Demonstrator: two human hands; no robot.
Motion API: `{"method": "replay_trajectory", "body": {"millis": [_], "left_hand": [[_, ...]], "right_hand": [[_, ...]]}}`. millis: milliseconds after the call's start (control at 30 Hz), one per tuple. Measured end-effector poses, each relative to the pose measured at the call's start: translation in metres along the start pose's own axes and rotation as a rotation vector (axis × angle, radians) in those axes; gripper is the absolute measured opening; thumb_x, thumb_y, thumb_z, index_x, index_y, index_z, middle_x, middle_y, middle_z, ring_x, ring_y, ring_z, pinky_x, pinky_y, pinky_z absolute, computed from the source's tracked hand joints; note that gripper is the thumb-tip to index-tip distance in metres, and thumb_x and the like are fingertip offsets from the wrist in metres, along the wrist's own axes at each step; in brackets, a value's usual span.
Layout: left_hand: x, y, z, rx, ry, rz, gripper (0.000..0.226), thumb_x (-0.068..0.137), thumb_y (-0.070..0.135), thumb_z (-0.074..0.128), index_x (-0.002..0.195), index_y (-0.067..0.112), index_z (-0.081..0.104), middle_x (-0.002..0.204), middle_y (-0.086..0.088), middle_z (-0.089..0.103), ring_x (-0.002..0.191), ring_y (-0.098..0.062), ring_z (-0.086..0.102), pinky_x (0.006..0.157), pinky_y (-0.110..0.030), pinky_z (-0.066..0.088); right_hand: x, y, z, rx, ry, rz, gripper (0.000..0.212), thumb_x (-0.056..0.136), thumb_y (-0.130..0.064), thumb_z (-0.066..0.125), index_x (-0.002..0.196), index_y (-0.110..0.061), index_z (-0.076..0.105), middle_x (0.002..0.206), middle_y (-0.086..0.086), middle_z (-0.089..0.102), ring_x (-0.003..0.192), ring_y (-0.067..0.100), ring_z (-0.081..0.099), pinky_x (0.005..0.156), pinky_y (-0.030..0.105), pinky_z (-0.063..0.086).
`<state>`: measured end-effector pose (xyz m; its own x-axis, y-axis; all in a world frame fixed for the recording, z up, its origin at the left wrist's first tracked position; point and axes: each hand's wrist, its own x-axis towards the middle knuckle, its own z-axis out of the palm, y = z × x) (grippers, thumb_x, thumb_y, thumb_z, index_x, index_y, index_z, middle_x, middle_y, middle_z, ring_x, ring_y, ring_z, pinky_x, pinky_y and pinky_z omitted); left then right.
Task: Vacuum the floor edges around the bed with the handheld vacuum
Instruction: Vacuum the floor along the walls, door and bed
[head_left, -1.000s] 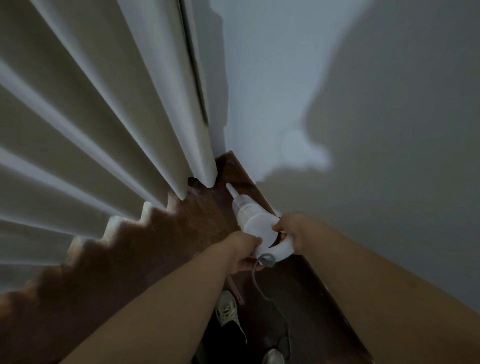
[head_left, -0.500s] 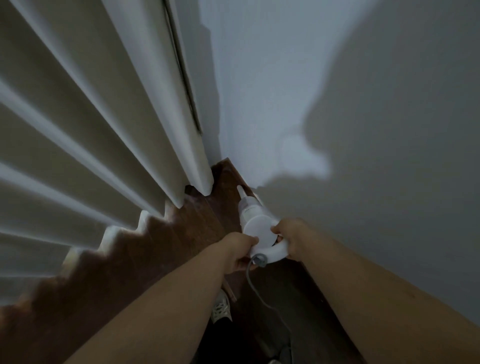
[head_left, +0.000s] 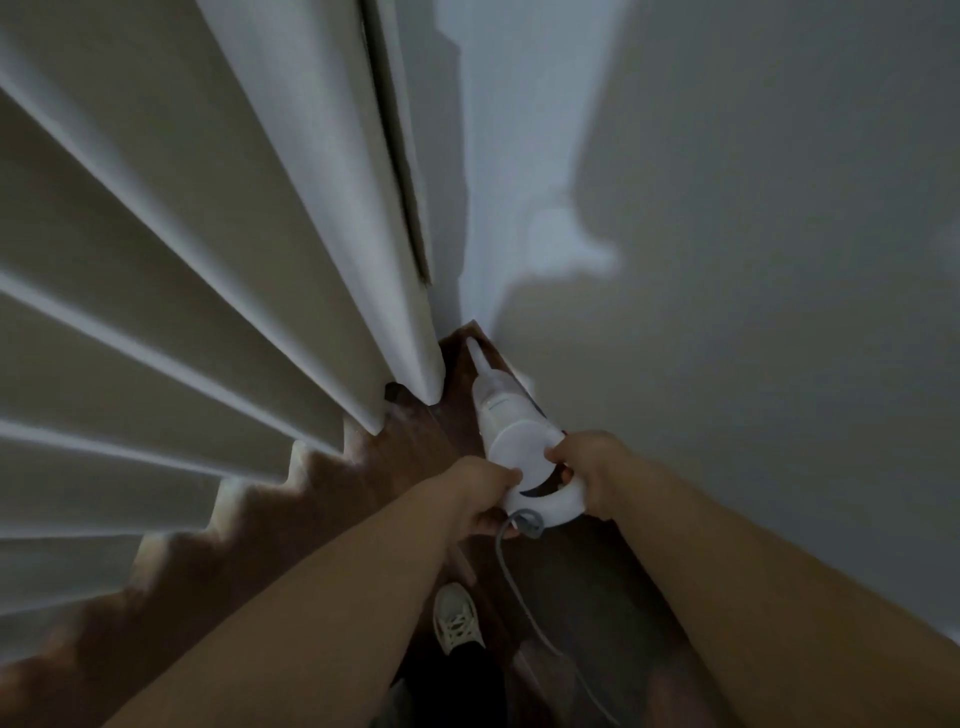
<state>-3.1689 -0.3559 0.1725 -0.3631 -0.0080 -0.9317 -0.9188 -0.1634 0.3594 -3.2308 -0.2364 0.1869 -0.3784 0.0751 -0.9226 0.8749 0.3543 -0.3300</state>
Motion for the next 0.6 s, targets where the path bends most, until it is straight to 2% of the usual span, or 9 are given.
{"method": "replay_trajectory", "body": {"millis": [167, 267, 333, 400, 467, 600], "left_hand": [[-0.004, 0.006, -0.006, -0.024, -0.03, 0.014, 0.019, 0.098, 0.018, 0.051, 0.112, 0.006, 0.047, 0.1, -0.016, 0.058, 0.091, -0.03, 0.063, 0.07, -0.038, 0.056], [-0.007, 0.006, -0.02, -0.03, -0.005, 0.02, 0.029, 0.098, 0.019, 0.052, 0.12, 0.001, 0.048, 0.098, -0.016, 0.059, 0.081, -0.027, 0.063, 0.059, -0.035, 0.055], [-0.009, 0.0, -0.026, -0.034, 0.01, 0.014, 0.034, 0.097, 0.019, 0.053, 0.124, 0.0, 0.048, 0.103, -0.017, 0.061, 0.081, -0.027, 0.063, 0.06, -0.036, 0.056], [-0.012, -0.011, -0.029, -0.054, 0.022, 0.004, 0.031, 0.097, 0.019, 0.053, 0.121, 0.001, 0.048, 0.108, -0.019, 0.061, 0.087, -0.029, 0.064, 0.07, -0.042, 0.058], [-0.016, -0.022, -0.03, -0.087, 0.032, -0.012, 0.024, 0.097, 0.017, 0.052, 0.116, 0.003, 0.047, 0.108, -0.019, 0.06, 0.094, -0.032, 0.064, 0.084, -0.05, 0.056], [-0.03, -0.041, -0.028, -0.142, 0.041, -0.015, 0.025, 0.097, 0.015, 0.051, 0.119, 0.003, 0.045, 0.11, -0.021, 0.059, 0.098, -0.034, 0.062, 0.09, -0.051, 0.053]], "right_hand": [[-0.014, -0.011, 0.003, -0.005, -0.008, -0.012, 0.038, 0.092, -0.005, 0.054, 0.129, -0.002, 0.047, 0.084, 0.01, 0.048, 0.071, 0.022, 0.047, 0.08, 0.037, 0.047], [-0.021, -0.012, 0.013, -0.003, -0.046, -0.025, 0.039, 0.093, -0.002, 0.052, 0.131, 0.0, 0.045, 0.084, 0.01, 0.049, 0.072, 0.022, 0.049, 0.08, 0.036, 0.047], [-0.025, -0.01, 0.02, -0.023, -0.06, -0.023, 0.038, 0.093, -0.003, 0.052, 0.13, 0.0, 0.046, 0.087, 0.012, 0.05, 0.081, 0.025, 0.052, 0.09, 0.04, 0.049], [-0.027, -0.004, 0.024, -0.07, -0.076, -0.014, 0.038, 0.092, -0.005, 0.054, 0.129, -0.003, 0.046, 0.101, 0.015, 0.054, 0.099, 0.029, 0.054, 0.099, 0.046, 0.047], [-0.029, 0.002, 0.027, -0.093, -0.094, -0.002, 0.034, 0.091, -0.006, 0.055, 0.124, -0.006, 0.048, 0.111, 0.016, 0.055, 0.109, 0.032, 0.055, 0.1, 0.047, 0.047], [-0.03, 0.016, 0.03, -0.132, -0.157, 0.001, 0.033, 0.09, -0.005, 0.056, 0.123, -0.003, 0.051, 0.104, 0.015, 0.057, 0.107, 0.031, 0.055, 0.098, 0.047, 0.047]]}}
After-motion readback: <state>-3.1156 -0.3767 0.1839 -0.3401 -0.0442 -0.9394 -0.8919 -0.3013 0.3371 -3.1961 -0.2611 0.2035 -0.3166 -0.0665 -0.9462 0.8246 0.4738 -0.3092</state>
